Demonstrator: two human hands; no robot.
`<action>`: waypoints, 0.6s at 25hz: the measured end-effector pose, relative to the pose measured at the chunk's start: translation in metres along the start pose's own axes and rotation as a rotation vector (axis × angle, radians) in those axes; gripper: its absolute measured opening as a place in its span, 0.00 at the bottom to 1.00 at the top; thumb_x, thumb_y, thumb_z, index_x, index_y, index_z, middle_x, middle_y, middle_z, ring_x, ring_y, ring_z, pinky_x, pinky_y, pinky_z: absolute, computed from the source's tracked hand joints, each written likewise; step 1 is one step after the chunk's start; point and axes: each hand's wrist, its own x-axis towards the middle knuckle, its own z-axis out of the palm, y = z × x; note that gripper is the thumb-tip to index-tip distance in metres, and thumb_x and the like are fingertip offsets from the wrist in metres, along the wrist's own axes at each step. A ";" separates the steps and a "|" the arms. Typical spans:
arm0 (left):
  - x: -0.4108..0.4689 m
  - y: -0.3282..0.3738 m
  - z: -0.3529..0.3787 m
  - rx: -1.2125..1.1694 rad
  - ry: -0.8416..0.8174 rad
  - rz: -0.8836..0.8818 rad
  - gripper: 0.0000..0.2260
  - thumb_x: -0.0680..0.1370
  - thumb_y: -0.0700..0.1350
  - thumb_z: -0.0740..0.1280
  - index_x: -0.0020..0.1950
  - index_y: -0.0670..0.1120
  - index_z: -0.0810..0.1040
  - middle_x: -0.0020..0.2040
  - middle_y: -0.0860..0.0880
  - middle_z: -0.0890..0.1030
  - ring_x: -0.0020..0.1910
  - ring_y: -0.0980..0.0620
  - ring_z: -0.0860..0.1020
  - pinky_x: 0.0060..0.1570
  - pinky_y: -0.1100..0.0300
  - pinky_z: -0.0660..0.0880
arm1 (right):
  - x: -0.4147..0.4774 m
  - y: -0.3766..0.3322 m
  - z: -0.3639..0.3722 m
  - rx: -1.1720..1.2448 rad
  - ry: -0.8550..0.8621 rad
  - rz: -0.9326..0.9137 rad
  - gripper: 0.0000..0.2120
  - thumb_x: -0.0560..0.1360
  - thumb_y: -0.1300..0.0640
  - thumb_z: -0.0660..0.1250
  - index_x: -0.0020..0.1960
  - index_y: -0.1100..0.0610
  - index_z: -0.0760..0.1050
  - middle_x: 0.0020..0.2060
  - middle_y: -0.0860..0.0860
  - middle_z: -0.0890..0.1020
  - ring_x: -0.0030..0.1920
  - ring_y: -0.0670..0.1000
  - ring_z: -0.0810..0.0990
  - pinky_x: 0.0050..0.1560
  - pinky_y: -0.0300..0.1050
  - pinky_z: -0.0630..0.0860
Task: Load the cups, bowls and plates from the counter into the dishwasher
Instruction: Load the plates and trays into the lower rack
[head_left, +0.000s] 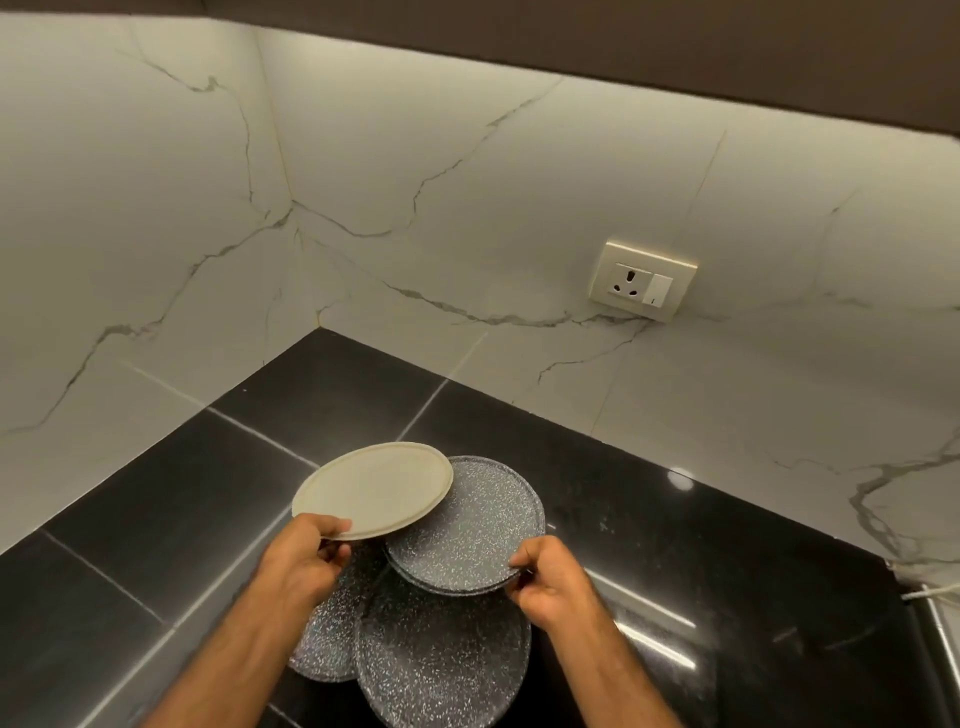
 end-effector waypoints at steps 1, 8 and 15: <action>-0.008 -0.002 -0.004 0.015 -0.021 -0.004 0.21 0.72 0.26 0.67 0.62 0.40 0.74 0.47 0.42 0.79 0.39 0.50 0.76 0.20 0.64 0.71 | -0.007 0.002 -0.005 0.019 -0.032 0.007 0.16 0.61 0.76 0.58 0.45 0.62 0.71 0.46 0.59 0.77 0.46 0.57 0.76 0.39 0.48 0.76; -0.103 -0.051 -0.037 0.056 -0.121 0.060 0.19 0.75 0.34 0.72 0.66 0.41 0.75 0.45 0.44 0.80 0.36 0.51 0.74 0.18 0.63 0.70 | -0.097 0.019 -0.083 -0.015 -0.171 -0.027 0.09 0.76 0.72 0.63 0.53 0.64 0.77 0.40 0.57 0.85 0.42 0.56 0.81 0.36 0.47 0.80; -0.233 -0.146 -0.108 0.010 -0.216 0.110 0.13 0.76 0.37 0.72 0.59 0.44 0.78 0.38 0.47 0.84 0.28 0.53 0.79 0.22 0.64 0.75 | -0.194 0.072 -0.203 0.014 -0.181 -0.156 0.12 0.77 0.67 0.68 0.60 0.60 0.77 0.51 0.60 0.86 0.52 0.60 0.84 0.61 0.59 0.78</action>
